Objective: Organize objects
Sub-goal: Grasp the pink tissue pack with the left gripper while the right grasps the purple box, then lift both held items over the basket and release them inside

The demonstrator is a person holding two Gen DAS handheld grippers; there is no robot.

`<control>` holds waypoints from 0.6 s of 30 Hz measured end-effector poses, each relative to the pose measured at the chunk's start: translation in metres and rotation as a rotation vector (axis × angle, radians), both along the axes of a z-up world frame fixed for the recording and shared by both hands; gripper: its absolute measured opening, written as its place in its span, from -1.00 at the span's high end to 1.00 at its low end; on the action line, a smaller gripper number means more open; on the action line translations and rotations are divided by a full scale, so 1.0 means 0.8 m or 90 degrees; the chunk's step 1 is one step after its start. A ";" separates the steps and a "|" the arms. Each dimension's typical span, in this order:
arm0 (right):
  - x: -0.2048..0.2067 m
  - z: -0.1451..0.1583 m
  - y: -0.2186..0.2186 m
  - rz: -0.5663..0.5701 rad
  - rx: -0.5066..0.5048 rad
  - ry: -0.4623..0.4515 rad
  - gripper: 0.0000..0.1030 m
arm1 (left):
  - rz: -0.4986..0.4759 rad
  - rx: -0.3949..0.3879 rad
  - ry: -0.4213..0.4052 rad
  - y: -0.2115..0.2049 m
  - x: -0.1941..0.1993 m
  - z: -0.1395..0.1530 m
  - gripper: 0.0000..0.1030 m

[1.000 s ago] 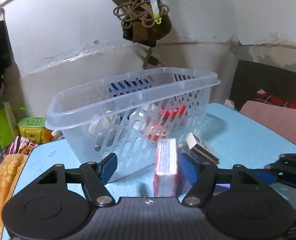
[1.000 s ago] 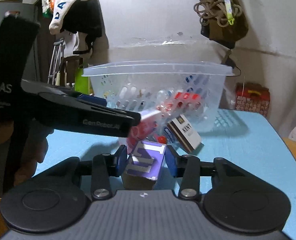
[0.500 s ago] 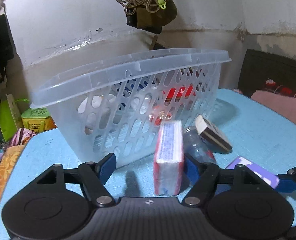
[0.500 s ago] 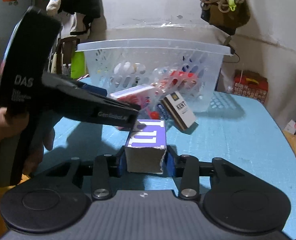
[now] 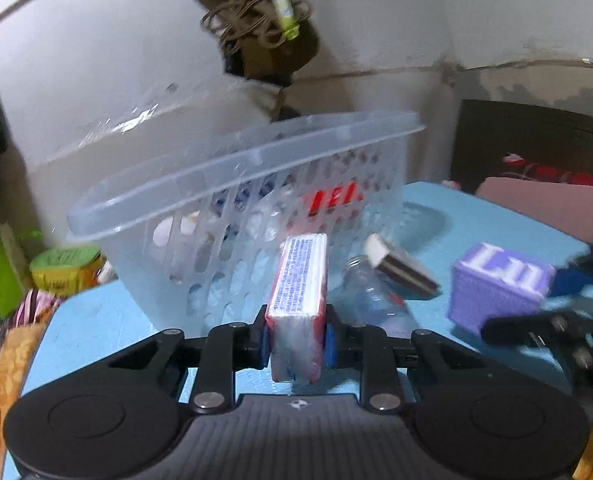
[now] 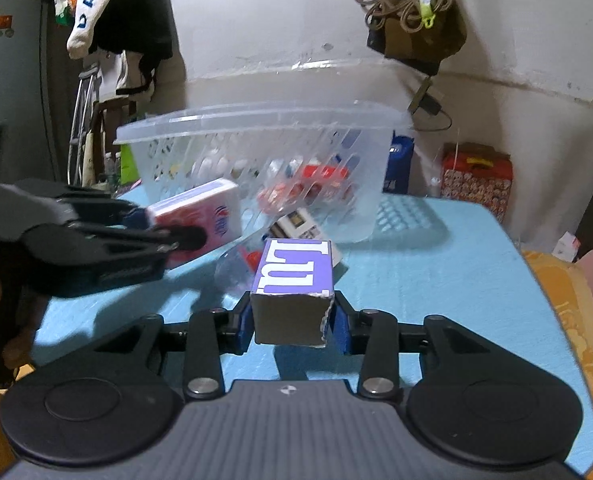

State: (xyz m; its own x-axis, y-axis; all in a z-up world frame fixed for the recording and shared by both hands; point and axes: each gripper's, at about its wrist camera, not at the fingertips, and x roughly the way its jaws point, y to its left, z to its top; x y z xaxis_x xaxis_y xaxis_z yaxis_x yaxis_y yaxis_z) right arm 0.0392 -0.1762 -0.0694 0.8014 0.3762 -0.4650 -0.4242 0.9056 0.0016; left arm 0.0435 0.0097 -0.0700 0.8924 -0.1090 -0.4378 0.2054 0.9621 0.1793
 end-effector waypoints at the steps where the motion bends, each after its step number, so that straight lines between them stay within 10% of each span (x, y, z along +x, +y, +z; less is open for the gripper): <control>1: 0.001 0.002 -0.002 -0.004 0.002 -0.003 0.18 | -0.009 0.004 -0.009 -0.002 -0.006 0.003 0.45; 18: -0.001 0.058 -0.023 -0.030 0.068 -0.091 0.18 | -0.049 -0.080 -0.123 0.004 -0.049 0.078 0.45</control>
State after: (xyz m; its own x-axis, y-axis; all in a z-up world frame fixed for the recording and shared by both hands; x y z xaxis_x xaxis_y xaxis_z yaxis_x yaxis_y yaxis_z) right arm 0.0381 -0.1943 -0.0228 0.8739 0.3783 -0.3051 -0.3846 0.9221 0.0417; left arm 0.0041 0.0129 -0.0078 0.9452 -0.2228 -0.2387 0.2525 0.9622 0.1020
